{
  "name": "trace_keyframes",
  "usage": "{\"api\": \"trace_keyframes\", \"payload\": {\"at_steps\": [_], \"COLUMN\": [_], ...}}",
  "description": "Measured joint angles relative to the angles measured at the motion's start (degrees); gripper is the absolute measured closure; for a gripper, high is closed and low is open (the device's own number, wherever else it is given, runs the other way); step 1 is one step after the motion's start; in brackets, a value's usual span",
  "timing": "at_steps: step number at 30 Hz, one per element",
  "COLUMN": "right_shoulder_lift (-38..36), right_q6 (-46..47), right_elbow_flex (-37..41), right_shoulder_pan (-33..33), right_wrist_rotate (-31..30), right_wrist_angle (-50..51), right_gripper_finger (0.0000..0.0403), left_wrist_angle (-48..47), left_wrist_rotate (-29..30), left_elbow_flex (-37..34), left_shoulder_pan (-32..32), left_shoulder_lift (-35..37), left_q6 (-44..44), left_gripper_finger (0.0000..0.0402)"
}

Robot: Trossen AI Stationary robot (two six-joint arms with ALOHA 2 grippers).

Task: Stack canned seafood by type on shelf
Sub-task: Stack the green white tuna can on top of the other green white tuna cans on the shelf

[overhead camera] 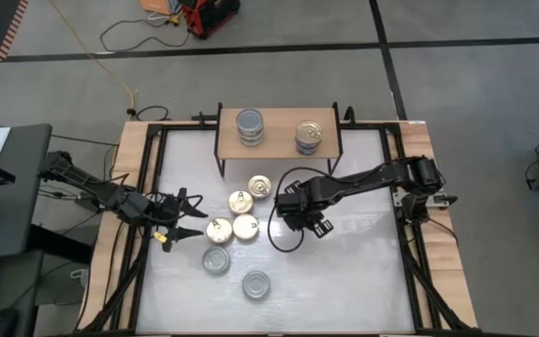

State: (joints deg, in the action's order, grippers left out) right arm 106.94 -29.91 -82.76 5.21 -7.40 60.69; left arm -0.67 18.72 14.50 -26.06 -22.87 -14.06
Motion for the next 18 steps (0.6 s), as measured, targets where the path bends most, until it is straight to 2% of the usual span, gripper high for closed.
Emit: {"api": "trace_keyframes", "payload": {"at_steps": [6, 13, 18], "right_shoulder_lift": [-0.2, -2.7, -4.6], "right_q6": [5.9, 14.8, 22.1], "right_elbow_flex": [0.0, 0.0, -0.1], "right_shoulder_pan": [-0.3, -3.6, -4.8], "right_wrist_rotate": [0.1, 4.7, 6.0], "right_wrist_angle": [-0.8, -3.8, -8.7], "right_gripper_finger": [0.0237, 0.0243, 0.0243], "left_wrist_angle": [-1.5, -1.6, 1.2], "left_wrist_rotate": [2.6, 13.0, 13.7], "left_elbow_flex": [0.0, 0.0, 0.0], "left_shoulder_pan": [0.0, 0.0, 0.0], "left_shoulder_lift": [0.0, 0.0, 0.0], "left_q6": [0.6, 6.2, 8.6], "left_gripper_finger": [0.0168, 0.0168, 0.0168]}}
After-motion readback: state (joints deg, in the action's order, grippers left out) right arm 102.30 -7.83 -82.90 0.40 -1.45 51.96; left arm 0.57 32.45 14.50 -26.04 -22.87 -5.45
